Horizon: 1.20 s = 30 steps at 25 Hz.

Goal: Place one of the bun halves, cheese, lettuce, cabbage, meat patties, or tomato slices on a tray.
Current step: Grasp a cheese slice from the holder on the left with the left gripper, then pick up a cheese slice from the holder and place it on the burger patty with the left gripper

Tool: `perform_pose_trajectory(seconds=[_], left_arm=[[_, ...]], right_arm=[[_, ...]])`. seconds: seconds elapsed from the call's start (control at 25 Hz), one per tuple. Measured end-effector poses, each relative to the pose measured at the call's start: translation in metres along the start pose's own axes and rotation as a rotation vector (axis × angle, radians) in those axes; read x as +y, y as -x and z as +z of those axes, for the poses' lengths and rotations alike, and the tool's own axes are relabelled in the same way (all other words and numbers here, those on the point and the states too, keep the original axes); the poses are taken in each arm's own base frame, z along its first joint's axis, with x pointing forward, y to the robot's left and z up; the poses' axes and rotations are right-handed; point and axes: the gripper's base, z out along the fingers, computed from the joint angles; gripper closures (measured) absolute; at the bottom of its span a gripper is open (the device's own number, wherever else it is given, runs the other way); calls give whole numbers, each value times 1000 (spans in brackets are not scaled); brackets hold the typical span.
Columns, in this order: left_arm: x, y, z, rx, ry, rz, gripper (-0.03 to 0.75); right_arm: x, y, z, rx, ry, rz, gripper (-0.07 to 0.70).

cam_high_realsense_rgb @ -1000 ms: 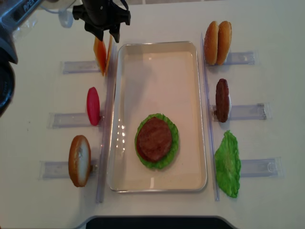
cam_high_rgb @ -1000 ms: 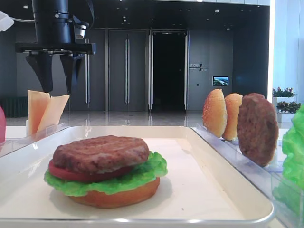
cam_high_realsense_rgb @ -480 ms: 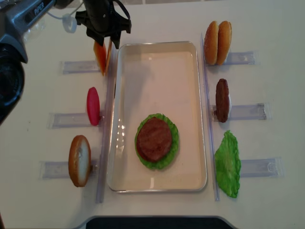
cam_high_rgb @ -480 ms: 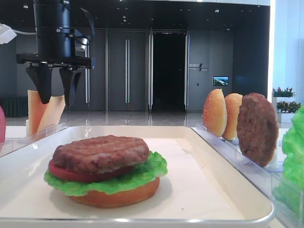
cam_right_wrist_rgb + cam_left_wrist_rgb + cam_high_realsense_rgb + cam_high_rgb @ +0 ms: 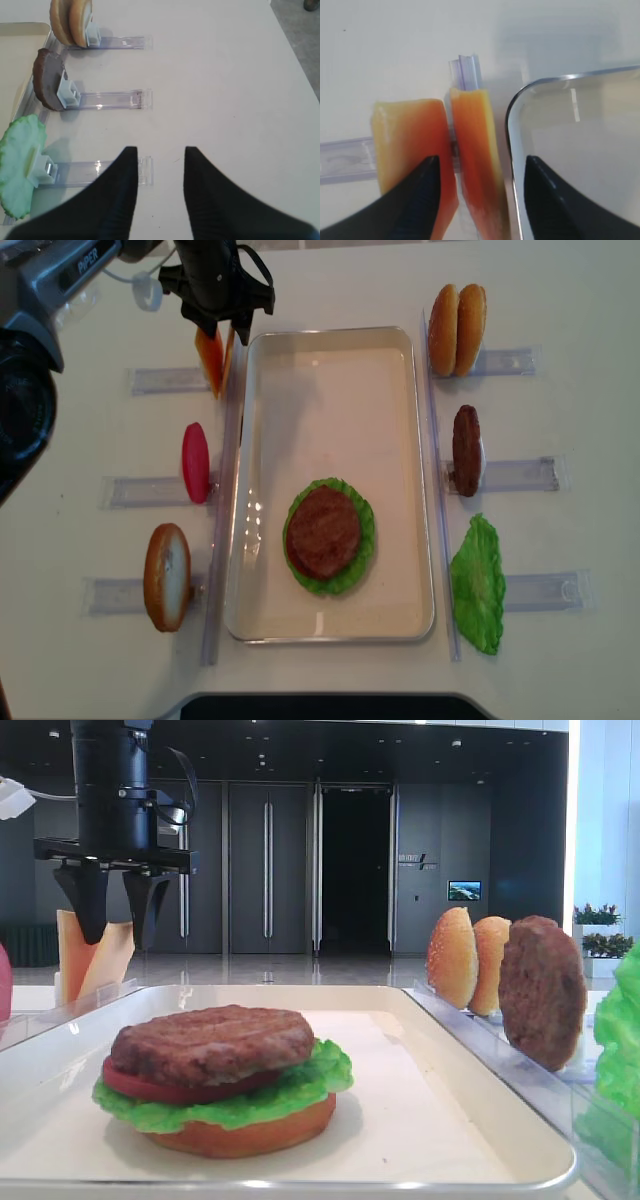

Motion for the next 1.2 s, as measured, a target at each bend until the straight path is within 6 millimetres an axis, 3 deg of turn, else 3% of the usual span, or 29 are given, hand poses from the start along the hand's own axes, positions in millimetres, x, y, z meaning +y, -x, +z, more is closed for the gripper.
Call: perform_pose_trajectory(seconds=[0.24,0.52,0.64,1.0,1.2], left_arm=[[0,-1,0,16,5,16,334],[4,-3,0,39,39,33,599],[4,-4,0,48,45,34,676],[6,-6,-8,59,49,30,680],[14,2,-52,-28,37,4,680]], right_arm=[[0,0,0,0,0,0,380],[0,0,0,0,0,0,380],[0,0,0,0,0,0,380],[0,0,0,0,0,0,380],[0,0,0,0,0,0,380]])
